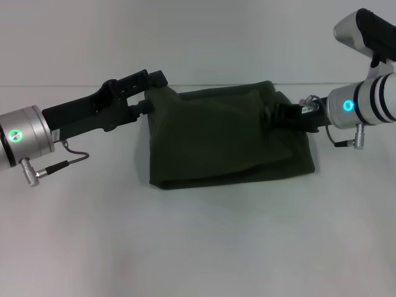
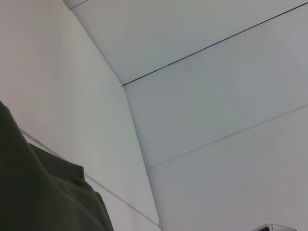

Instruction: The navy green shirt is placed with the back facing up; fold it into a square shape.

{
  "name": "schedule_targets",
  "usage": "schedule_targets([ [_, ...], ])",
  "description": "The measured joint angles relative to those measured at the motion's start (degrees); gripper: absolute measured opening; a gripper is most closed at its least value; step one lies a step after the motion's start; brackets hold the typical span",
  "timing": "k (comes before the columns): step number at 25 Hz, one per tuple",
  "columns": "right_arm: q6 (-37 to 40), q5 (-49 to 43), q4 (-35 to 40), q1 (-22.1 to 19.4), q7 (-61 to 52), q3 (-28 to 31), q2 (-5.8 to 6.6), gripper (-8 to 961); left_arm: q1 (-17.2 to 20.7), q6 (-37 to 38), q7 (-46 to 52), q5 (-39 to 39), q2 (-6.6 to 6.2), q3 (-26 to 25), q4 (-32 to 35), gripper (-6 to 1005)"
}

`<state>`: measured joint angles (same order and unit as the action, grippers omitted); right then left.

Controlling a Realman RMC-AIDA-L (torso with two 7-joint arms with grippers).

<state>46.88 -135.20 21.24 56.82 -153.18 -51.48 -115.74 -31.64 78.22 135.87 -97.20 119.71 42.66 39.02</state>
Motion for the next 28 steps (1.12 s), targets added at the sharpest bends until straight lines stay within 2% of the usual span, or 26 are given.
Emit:
schedule_targets([
  [7, 0.8, 0.1, 3.1, -0.6, 0.0, 0.2, 0.08, 10, 0.1, 0.4, 0.0, 0.0, 0.0, -1.8, 0.0, 873],
  [13, 5.2, -0.1, 11.4, -0.5, -0.8, -0.1, 0.44, 11, -0.2, 0.5, 0.3, 0.1, -0.14, -2.0, 0.2, 873],
  [16, 6.1, -0.2, 12.8, 0.2, -1.3, -0.2, 1.03, 11, -0.5, 0.4, 0.4, 0.1, -0.24, -2.0, 0.2, 873],
  [22, 5.2, -2.8, 12.8, 0.4, -1.2, -0.4, 1.45, 12, -1.0, 0.3, 0.4, 0.1, -0.24, -2.0, 0.1, 874],
  [28, 1.4, -4.8, 7.8, 0.1, 0.4, -0.7, 1.44, 13, -0.9, 0.0, 0.4, 0.1, -0.26, -2.0, 0.0, 873],
])
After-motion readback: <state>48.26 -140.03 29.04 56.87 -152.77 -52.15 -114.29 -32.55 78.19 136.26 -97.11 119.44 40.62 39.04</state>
